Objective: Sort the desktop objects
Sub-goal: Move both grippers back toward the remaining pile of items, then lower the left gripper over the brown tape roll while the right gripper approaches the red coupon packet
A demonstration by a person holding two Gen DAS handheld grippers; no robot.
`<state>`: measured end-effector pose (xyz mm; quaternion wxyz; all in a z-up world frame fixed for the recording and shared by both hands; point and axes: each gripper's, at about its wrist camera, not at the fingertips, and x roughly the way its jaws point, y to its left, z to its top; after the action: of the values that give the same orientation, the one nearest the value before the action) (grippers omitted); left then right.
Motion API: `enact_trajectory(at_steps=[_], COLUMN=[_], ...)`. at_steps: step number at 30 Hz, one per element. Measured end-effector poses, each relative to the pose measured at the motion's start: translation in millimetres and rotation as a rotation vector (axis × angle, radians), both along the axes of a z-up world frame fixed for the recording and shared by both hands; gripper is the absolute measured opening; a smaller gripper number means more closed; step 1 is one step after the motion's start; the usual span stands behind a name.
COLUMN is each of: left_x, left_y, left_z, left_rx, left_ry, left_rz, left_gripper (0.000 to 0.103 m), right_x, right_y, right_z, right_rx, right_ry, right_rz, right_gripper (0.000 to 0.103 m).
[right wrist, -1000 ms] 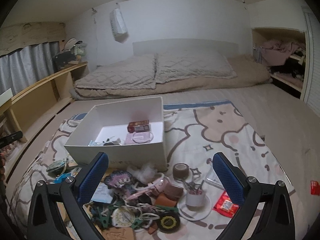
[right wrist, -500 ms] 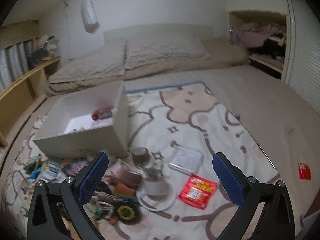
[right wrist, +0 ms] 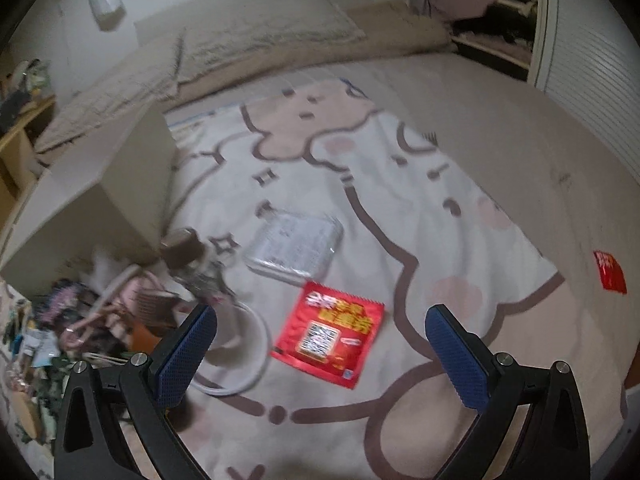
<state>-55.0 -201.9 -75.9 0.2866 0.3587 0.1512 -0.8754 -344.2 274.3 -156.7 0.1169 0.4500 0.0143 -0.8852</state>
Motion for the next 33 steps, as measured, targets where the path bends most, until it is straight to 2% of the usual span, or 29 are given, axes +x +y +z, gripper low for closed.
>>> enact_trajectory(at_steps=[10, 16, 24, 33], left_x=[11, 12, 7, 4], left_y=[-9, -8, 4, 17], left_z=[-31, -49, -64, -83], left_rx=[0.029, 0.052, 0.057, 0.031], left_ry=[-0.080, -0.128, -0.190, -0.298], left_rz=[-0.005, -0.045, -0.157, -0.264], left_gripper=[0.103, 0.103, 0.103, 0.103], right_x=[-19, -27, -27, -23], right_y=[-2, -3, -4, -5], right_z=[-35, -50, -61, -65], right_rx=[0.033, 0.064, 0.062, 0.075], right_ry=[-0.091, -0.128, -0.113, -0.074], right_rz=[-0.044, -0.055, -0.041, -0.040], right_gripper=[0.103, 0.103, 0.103, 0.103])
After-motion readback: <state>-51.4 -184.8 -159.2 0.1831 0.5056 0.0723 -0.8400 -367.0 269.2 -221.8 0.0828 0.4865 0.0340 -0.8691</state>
